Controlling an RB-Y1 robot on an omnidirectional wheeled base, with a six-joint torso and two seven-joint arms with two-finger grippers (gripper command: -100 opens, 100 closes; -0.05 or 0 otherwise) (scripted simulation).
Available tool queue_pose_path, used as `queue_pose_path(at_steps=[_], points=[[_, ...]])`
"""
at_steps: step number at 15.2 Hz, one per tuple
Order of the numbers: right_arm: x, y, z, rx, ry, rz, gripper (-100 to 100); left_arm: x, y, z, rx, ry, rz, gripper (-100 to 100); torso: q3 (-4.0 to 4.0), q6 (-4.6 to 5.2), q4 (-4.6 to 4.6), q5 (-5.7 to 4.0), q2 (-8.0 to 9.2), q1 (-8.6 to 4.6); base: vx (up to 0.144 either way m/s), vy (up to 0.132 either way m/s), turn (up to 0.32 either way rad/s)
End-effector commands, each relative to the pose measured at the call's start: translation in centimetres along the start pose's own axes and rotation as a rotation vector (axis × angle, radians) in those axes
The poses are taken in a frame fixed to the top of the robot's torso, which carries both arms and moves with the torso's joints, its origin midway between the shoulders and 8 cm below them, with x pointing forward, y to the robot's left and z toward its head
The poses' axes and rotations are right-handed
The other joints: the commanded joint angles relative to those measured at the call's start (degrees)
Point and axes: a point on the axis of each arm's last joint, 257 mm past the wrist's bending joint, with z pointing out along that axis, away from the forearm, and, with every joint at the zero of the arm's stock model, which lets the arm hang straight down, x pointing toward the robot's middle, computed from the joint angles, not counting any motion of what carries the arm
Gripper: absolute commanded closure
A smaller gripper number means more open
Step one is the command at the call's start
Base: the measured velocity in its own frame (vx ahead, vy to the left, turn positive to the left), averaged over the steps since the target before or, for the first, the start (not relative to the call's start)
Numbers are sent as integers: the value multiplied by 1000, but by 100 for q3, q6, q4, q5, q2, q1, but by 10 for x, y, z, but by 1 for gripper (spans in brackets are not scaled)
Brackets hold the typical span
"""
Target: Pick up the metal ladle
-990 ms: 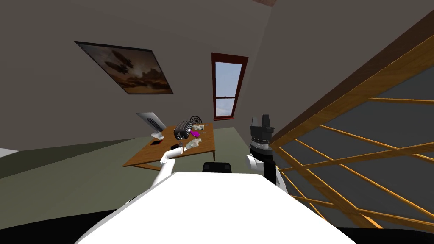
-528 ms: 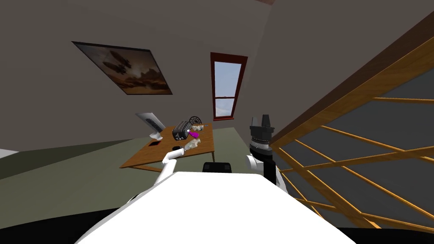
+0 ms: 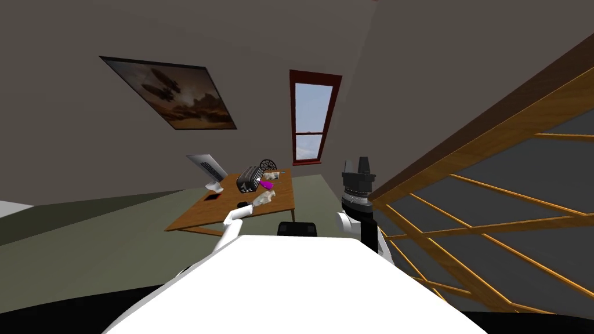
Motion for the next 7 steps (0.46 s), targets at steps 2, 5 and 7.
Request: queue_pose_path(at_steps=[2, 5, 7], points=[[0, 0, 0, 0, 0, 0, 0, 0, -2, 0, 4, 0, 0, 100, -1, -4, -4, 3, 3, -3, 1, 1, -6], [0, 0, 0, 0, 0, 0, 0, -3, -17, -8, 4, -3, -2, 100, 11, -3, 2, -1, 21, -25, -47, -44, -33], [0, 0, 0, 0, 0, 0, 0, -2, -16, -8, 7, -3, -1, 100, 21, -7, 5, -6, 37, -40, -46, -48, -10]])
